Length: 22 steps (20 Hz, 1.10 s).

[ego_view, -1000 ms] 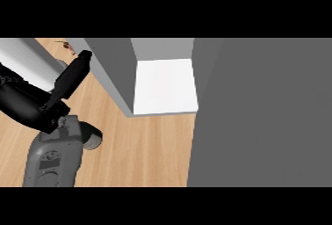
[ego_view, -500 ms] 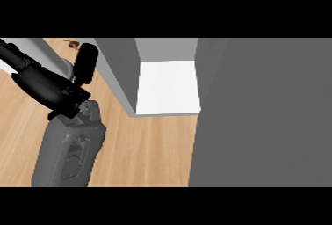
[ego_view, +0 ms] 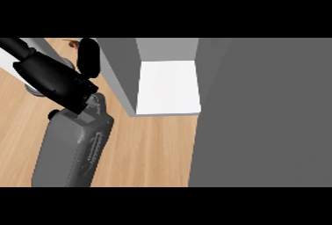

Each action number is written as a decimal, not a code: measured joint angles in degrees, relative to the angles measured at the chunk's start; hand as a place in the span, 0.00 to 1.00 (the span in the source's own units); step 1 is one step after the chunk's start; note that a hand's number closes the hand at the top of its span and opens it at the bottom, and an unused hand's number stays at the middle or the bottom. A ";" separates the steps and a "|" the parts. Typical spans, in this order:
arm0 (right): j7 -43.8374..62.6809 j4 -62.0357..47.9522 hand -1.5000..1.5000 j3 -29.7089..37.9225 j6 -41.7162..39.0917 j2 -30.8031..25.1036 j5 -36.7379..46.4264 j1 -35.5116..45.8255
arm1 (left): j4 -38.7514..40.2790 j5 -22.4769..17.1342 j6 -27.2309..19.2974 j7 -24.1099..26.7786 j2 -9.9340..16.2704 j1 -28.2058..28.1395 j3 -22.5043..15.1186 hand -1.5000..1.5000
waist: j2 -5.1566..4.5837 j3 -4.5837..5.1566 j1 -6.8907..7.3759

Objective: Pick up the wine, place it into the cabinet and close the cabinet

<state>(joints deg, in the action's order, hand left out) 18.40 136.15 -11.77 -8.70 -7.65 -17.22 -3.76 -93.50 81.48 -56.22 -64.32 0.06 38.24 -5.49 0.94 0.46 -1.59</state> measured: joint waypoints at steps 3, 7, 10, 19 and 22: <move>0.79 0.02 0.00 -0.20 0.25 -0.17 0.07 1.02 | -0.10 6.31 4.77 -4.56 0.37 2.20 -0.51 0.00 | -0.14 0.10 -0.10; 1.39 0.20 0.00 -0.62 1.10 0.02 0.29 1.30 | -0.70 12.26 9.90 -9.46 0.87 4.42 -2.12 0.00 | -0.30 0.19 -0.20; 1.94 0.39 0.00 -0.66 2.34 0.26 0.69 2.30 | -0.16 13.77 11.26 -11.07 0.37 9.51 -3.61 0.00 | -0.45 -0.14 -0.63; 4.99 0.69 0.00 -0.44 5.90 0.49 2.07 5.20 | 1.71 14.77 12.52 -12.28 -0.02 16.52 -3.37 0.00 | -0.65 -0.44 -0.43; 6.14 0.67 0.00 -0.42 7.18 0.55 2.78 6.23 | 1.13 14.39 12.60 -12.32 -0.05 15.58 -3.02 0.00 | -0.67 -0.45 -0.15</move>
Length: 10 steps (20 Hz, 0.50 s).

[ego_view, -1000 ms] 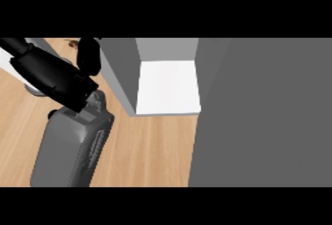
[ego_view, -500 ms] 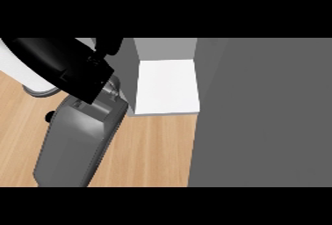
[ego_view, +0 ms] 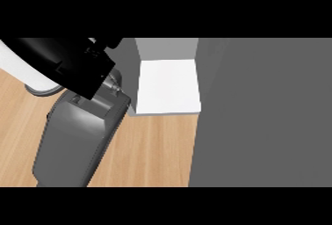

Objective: Pick up the wine, place it into the cabinet and close the cabinet

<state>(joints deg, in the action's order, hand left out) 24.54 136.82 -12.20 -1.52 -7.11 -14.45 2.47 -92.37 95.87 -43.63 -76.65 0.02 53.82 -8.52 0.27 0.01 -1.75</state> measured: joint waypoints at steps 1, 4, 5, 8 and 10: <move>-0.01 -0.02 0.00 0.05 0.04 -0.07 0.10 -0.10 | -0.25 -0.08 -0.11 0.03 -0.01 -0.41 0.04 0.00 | -0.02 0.00 0.08; 1.16 0.14 0.00 1.19 0.48 -0.66 0.20 0.77 | -0.64 -0.69 -0.29 0.11 -0.02 -1.59 0.39 0.00 | -0.05 -0.01 0.21; 1.05 0.16 0.00 1.75 0.40 -0.93 0.24 0.69 | -0.94 -0.98 -0.06 0.02 -0.02 -1.54 0.66 0.00 | -0.04 -0.01 0.23; 0.74 0.51 0.00 2.56 0.61 -1.25 0.47 -0.18 | -1.74 -1.87 -0.47 0.19 -0.02 -3.79 1.17 0.00 | -0.02 -0.02 0.29; 0.61 0.47 0.00 3.78 0.50 -1.77 0.59 0.08 | -1.85 -2.42 -0.87 0.35 -0.02 -5.26 1.28 0.00 | -0.07 -0.02 0.37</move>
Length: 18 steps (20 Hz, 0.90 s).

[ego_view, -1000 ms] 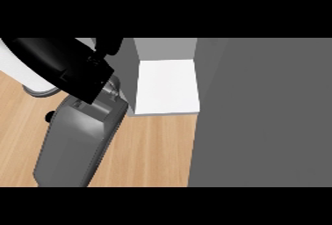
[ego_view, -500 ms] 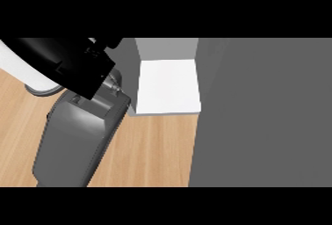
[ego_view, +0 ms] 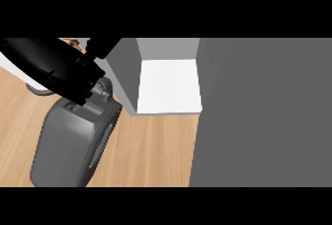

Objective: Pick up the wine, place it into the cabinet and close the cabinet

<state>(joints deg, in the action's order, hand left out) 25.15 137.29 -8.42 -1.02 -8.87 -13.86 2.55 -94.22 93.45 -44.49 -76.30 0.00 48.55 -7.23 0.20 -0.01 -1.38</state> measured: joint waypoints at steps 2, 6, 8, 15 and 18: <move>-0.84 -0.03 0.00 0.91 -0.46 -0.29 0.07 -0.88 | 0.25 -0.63 -0.67 0.21 0.00 -1.25 0.54 0.00 | -0.04 -0.01 0.04; -2.91 -0.04 0.00 2.71 -1.43 -0.51 0.13 -2.53 | 0.03 -2.28 -3.27 1.27 0.00 -5.70 1.30 0.00 | -0.10 -0.02 0.20; -3.53 0.00 0.00 2.67 -1.58 -0.38 0.28 -3.22 | 0.09 -2.25 -4.37 1.07 0.00 -7.66 0.92 0.00 | -0.09 -0.01 0.17; -6.09 -0.07 0.00 5.66 -4.44 -1.18 0.01 -5.94 | 0.52 -3.01 -10.31 2.00 -0.02 -15.28 2.49 0.00 | -0.07 -0.11 0.37; -6.05 0.09 0.00 6.49 -5.44 -1.50 -0.38 -6.34 | 0.15 -2.04 -13.29 2.45 -0.02 -19.50 3.28 0.00 | 0.00 -0.14 0.41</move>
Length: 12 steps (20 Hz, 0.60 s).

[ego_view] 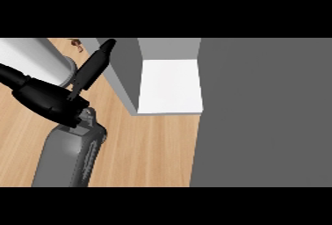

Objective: Pick up the wine, place it into the cabinet and close the cabinet

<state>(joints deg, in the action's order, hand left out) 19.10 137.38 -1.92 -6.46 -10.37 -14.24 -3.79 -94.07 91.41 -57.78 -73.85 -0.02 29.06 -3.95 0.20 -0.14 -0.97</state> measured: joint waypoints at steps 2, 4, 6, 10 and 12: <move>-0.50 0.03 0.00 0.44 -0.79 0.02 -0.18 -0.75 | 0.50 -0.43 -2.34 0.65 0.00 -2.23 0.40 0.00 | 0.00 -0.02 -0.07; -1.22 -0.24 0.00 1.15 -1.79 -0.09 -0.49 -1.43 | 0.48 -0.69 -4.15 0.89 0.00 -4.10 0.62 0.00 | 0.01 -0.03 -0.06; -1.59 -0.27 0.00 1.77 -2.56 -0.08 -0.73 -1.95 | 0.96 -0.92 -6.03 1.17 0.01 -5.96 1.07 0.00 | 0.01 -0.01 -0.02; -1.56 -0.26 0.00 1.65 -3.41 0.37 -1.11 -2.39 | 0.82 -1.41 -10.33 1.66 0.01 -11.79 0.71 0.00 | 0.02 0.05 0.19; -2.21 -0.35 0.00 2.53 -4.63 0.18 -1.39 -3.17 | 0.86 -2.05 -12.37 1.76 0.02 -15.04 0.24 0.00 | -0.01 0.09 0.22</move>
<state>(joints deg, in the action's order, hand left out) 16.89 137.02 0.60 -11.09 -10.20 -15.63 -6.96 -93.21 89.37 -70.15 -72.09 0.00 14.01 -3.71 0.20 -0.05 -0.75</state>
